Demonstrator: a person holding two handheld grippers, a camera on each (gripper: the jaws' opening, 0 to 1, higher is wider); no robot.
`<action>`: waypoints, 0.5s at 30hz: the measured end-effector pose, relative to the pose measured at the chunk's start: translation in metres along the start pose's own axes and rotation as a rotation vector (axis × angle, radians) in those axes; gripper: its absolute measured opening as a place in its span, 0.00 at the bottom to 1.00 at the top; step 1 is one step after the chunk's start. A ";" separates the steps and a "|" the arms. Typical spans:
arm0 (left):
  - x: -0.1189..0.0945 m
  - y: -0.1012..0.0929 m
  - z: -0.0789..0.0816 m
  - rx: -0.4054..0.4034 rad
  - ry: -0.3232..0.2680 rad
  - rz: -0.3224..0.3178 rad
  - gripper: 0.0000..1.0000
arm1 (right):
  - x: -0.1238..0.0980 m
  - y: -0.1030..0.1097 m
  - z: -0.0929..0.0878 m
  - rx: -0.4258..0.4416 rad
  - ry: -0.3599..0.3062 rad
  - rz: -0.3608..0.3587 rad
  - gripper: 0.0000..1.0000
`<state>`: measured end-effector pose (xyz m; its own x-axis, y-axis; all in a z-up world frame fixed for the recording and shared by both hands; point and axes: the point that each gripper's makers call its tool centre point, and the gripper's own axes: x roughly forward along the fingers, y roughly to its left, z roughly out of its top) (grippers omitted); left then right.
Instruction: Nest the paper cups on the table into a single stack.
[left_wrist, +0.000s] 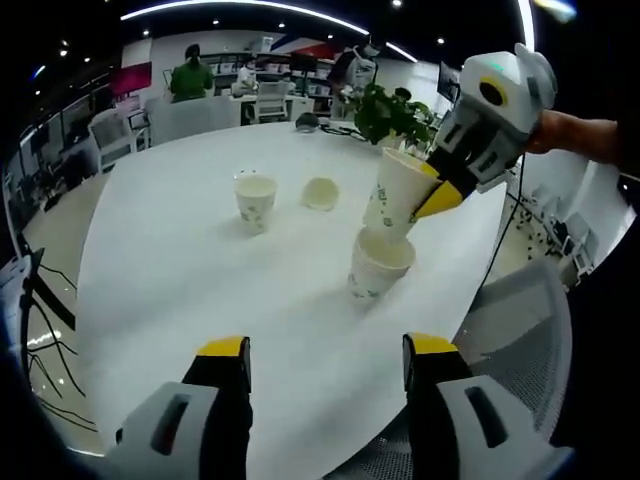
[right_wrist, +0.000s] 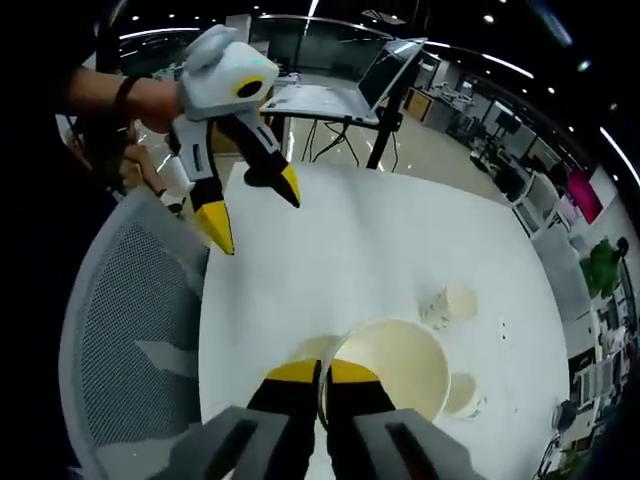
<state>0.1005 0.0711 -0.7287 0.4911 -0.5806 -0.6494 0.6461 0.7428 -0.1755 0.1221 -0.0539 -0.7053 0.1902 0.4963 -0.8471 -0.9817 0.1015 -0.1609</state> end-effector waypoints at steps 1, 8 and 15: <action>0.000 0.000 0.000 0.000 0.000 -0.001 0.60 | 0.000 0.001 0.000 -0.001 0.001 0.000 0.00; 0.000 0.000 -0.002 0.000 0.004 -0.002 0.60 | 0.007 0.006 -0.004 0.003 0.011 0.015 0.00; -0.002 0.000 -0.004 -0.005 0.006 -0.001 0.60 | 0.013 0.014 -0.007 0.005 0.025 0.026 0.00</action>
<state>0.0977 0.0736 -0.7303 0.4869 -0.5797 -0.6533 0.6441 0.7435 -0.1797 0.1104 -0.0518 -0.7217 0.1642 0.4767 -0.8636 -0.9863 0.0933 -0.1360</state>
